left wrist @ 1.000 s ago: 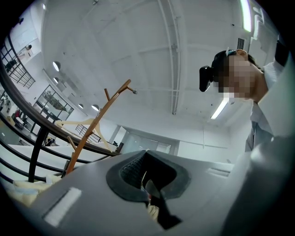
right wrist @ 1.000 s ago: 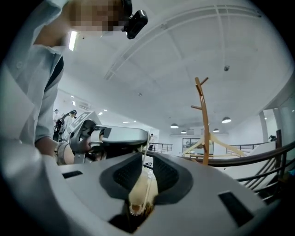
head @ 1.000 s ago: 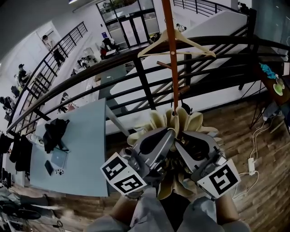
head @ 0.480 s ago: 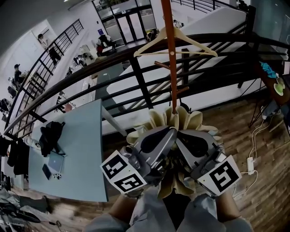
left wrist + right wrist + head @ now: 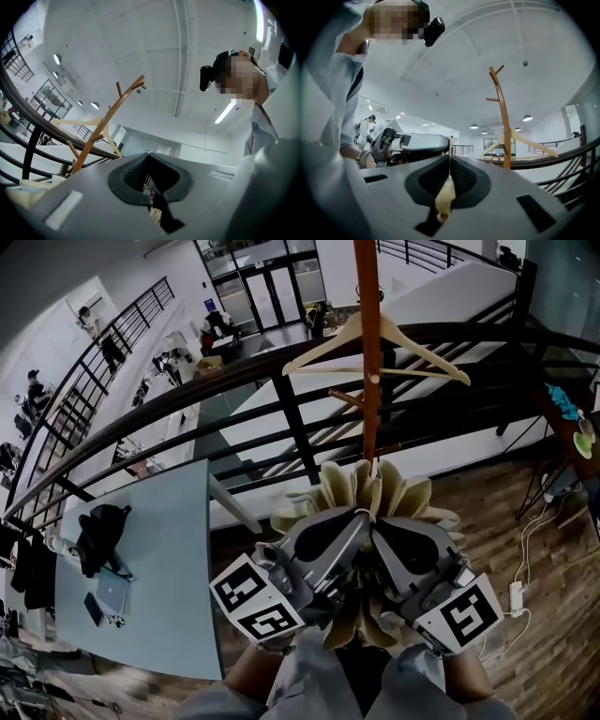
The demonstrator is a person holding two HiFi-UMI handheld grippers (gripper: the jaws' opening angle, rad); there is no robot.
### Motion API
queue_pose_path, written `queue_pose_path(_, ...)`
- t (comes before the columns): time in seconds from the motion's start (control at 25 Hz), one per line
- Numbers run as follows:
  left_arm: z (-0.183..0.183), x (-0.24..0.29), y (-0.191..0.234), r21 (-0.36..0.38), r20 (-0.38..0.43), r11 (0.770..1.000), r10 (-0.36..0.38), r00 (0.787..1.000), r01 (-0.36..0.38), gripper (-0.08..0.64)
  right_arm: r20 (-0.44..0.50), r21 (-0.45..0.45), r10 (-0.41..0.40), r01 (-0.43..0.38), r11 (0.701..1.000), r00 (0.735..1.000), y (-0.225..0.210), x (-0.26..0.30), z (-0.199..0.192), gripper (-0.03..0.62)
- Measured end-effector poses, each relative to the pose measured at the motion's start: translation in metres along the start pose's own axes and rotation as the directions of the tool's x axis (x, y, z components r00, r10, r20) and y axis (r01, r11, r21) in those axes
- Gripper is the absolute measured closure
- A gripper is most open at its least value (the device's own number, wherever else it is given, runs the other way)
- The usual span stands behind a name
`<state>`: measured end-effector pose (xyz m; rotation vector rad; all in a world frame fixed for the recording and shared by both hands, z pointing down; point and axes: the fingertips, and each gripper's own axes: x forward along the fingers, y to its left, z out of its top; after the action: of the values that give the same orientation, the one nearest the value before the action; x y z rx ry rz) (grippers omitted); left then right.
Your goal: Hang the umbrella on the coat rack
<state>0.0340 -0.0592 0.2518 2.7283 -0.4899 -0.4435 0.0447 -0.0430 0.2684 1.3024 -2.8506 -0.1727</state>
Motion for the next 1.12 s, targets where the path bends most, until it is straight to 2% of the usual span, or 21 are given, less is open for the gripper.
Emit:
queue_pose_path(0.4,0.015,0.025,0.044,0.041,-0.031,0.998,-0.047,0.998,0.048,0.558,0.014,0.097,-0.079,0.078,0.992,0.997,-0.049,0.034,0.002,0.589)
queue_pose_path(0.56,0.016,0.029,0.057,0.055,-0.056,0.995,-0.076,0.996,0.079,0.558,0.002,0.087,-0.117,0.116,0.989,0.993,-0.064,0.045,0.001,0.588)
queue_pose_path(0.96,0.012,0.058,0.095,0.010,-0.075,0.987,-0.158,0.985,0.159,0.510,-0.008,0.082,-0.189,0.189,0.978,0.982,-0.107,0.073,0.002,0.588)
queue_pose_path(1.12,0.012,0.073,0.110,0.005,-0.071,0.986,-0.164,0.984,0.165,0.508,-0.020,0.079,-0.201,0.202,0.976,0.979,-0.119,0.084,0.002,0.589)
